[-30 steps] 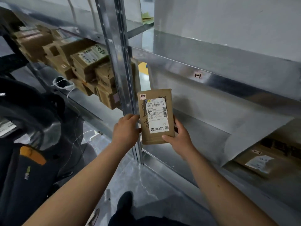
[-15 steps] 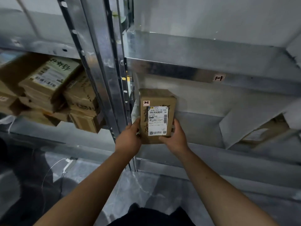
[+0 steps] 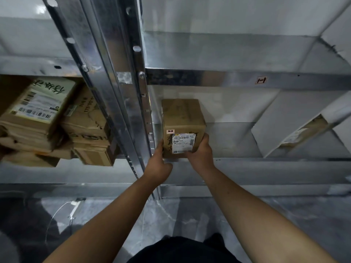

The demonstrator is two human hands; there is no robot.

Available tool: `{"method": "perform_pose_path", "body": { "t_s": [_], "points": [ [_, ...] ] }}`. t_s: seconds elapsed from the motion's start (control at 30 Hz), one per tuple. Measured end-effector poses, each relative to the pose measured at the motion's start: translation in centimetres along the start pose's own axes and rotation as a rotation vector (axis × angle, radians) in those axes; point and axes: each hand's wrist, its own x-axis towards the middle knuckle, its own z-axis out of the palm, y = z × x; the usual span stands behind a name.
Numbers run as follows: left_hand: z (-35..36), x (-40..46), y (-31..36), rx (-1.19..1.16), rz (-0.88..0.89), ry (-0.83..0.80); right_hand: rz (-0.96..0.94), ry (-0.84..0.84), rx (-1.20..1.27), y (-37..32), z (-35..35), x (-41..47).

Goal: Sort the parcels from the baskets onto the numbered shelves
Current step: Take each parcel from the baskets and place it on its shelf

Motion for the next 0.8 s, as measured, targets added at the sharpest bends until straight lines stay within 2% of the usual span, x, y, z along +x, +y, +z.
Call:
{"method": "perform_pose_path", "body": {
  "t_s": [0.27,0.5,0.8],
  "points": [
    [0.8,1.9,0.7,-0.114,0.031,-0.027,0.032,0.027,-0.038,0.7,1.0,1.3],
    [2.1,3.7,0.8,-0.313,0.022,0.056,0.058,0.017,-0.07,0.4,1.1,2.2],
    [2.9,3.1,0.3,-0.206,0.034,0.123,0.053,-0.053,-0.114,0.1,0.1,1.6]
  ]
}}
